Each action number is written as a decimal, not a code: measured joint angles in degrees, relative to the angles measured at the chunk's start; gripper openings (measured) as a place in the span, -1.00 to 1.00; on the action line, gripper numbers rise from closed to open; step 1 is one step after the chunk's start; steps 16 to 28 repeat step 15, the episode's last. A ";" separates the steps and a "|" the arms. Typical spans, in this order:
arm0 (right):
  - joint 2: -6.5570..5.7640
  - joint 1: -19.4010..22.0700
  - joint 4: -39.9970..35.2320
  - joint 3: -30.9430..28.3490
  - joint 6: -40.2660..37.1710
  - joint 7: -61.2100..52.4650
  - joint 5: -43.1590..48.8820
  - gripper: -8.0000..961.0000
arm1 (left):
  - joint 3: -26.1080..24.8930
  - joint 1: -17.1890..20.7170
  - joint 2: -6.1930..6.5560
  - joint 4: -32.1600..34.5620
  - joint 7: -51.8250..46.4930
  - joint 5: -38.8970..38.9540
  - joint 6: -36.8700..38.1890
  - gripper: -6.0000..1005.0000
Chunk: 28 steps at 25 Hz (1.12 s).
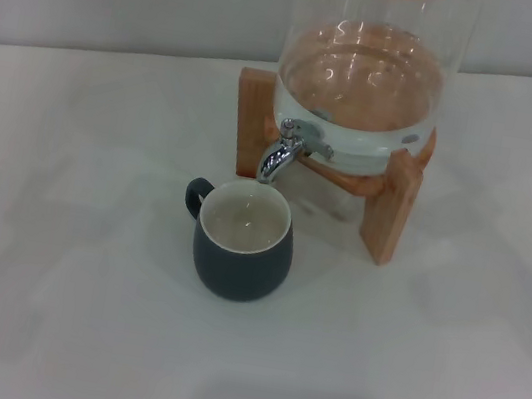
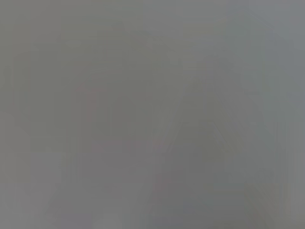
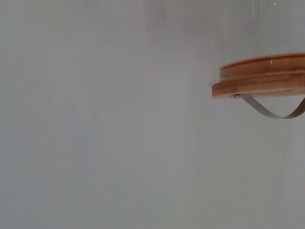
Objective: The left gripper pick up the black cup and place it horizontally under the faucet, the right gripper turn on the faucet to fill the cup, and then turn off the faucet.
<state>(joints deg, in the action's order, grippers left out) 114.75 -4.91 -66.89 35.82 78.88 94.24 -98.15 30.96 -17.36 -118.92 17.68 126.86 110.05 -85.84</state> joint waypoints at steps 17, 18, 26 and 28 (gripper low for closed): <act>0.08 -0.21 2.87 -1.18 -0.09 5.05 -0.80 0.56 | 0.06 -0.59 -0.10 0.67 0.34 -1.91 0.26 0.77; 0.08 -0.21 2.87 -1.18 -0.09 5.05 -0.80 0.56 | 0.06 -0.59 -0.10 0.67 0.34 -1.91 0.26 0.77; 0.08 -0.21 2.87 -1.18 -0.09 5.05 -0.80 0.56 | 0.06 -0.59 -0.10 0.67 0.34 -1.91 0.26 0.77; 0.08 -0.21 2.87 -1.18 -0.09 5.05 -0.80 0.56 | 0.06 -0.59 -0.10 0.67 0.34 -1.91 0.26 0.77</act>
